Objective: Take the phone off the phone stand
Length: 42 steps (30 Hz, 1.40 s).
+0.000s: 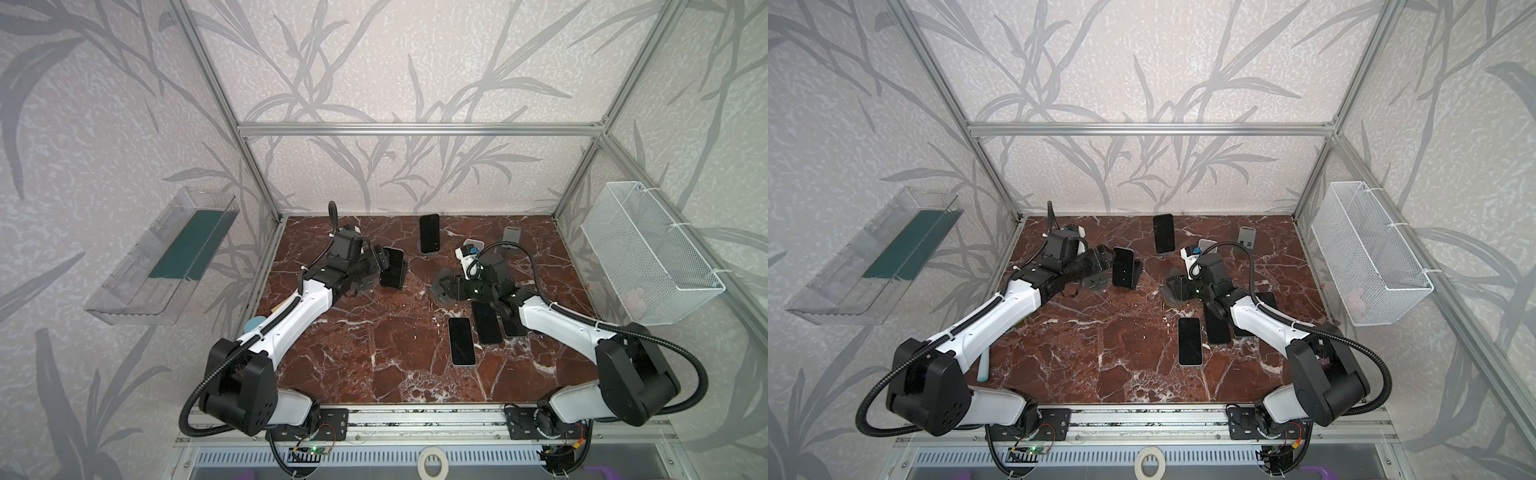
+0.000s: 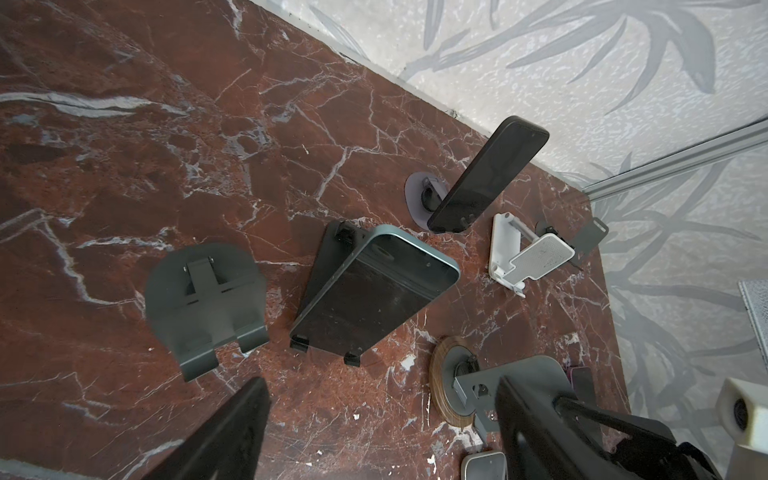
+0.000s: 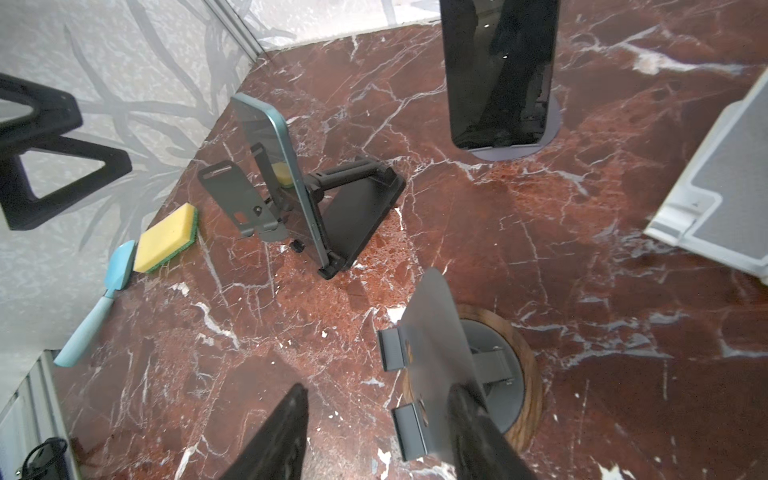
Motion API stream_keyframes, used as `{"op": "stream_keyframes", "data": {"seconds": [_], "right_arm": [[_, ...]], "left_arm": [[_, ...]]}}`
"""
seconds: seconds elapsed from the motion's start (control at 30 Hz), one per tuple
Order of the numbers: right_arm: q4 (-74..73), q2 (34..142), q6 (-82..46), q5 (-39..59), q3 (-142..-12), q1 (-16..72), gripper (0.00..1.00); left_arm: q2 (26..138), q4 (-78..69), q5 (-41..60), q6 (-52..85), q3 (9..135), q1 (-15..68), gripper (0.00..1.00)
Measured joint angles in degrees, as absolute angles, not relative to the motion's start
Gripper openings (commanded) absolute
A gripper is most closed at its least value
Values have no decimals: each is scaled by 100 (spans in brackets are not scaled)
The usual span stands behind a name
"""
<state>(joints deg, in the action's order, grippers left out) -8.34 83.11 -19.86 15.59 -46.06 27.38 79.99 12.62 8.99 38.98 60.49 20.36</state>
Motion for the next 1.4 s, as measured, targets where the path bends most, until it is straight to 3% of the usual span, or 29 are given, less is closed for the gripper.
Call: {"op": "stream_keyframes", "data": {"seconds": [0.33, 0.43, 0.5, 0.67, 0.93, 1.1, 1.23, 1.4], "right_arm": [[-462, 8103, -1903, 1514, -4615, 2908, 49], [-233, 7658, -1966, 1282, -4619, 2943, 57], [-58, 7365, -2099, 972, -4657, 2995, 71], [357, 7111, -2561, -534, -4831, 3592, 87], [978, 8600, -3844, -3041, -5763, 4727, 99], [1855, 9612, -5065, -4375, -6657, 4934, 99], [2383, 9900, -5721, -4991, -6980, 4923, 99], [2410, 10090, -5942, -5046, -6925, 4816, 99]], "left_arm": [[7983, 917, 1406, 4176, 5920, 1894, 83], [7983, 869, 1472, 4228, 5896, 1894, 83], [7983, 821, 1498, 4265, 5881, 1894, 83], [7979, 792, 1518, 4355, 5870, 1894, 82], [7931, 722, 1546, 4462, 5798, 1894, 82], [7872, 718, 1535, 4464, 5778, 1894, 82], [7848, 685, 1546, 4488, 5756, 1894, 82], [7846, 644, 1621, 4488, 5749, 1894, 80]]}}
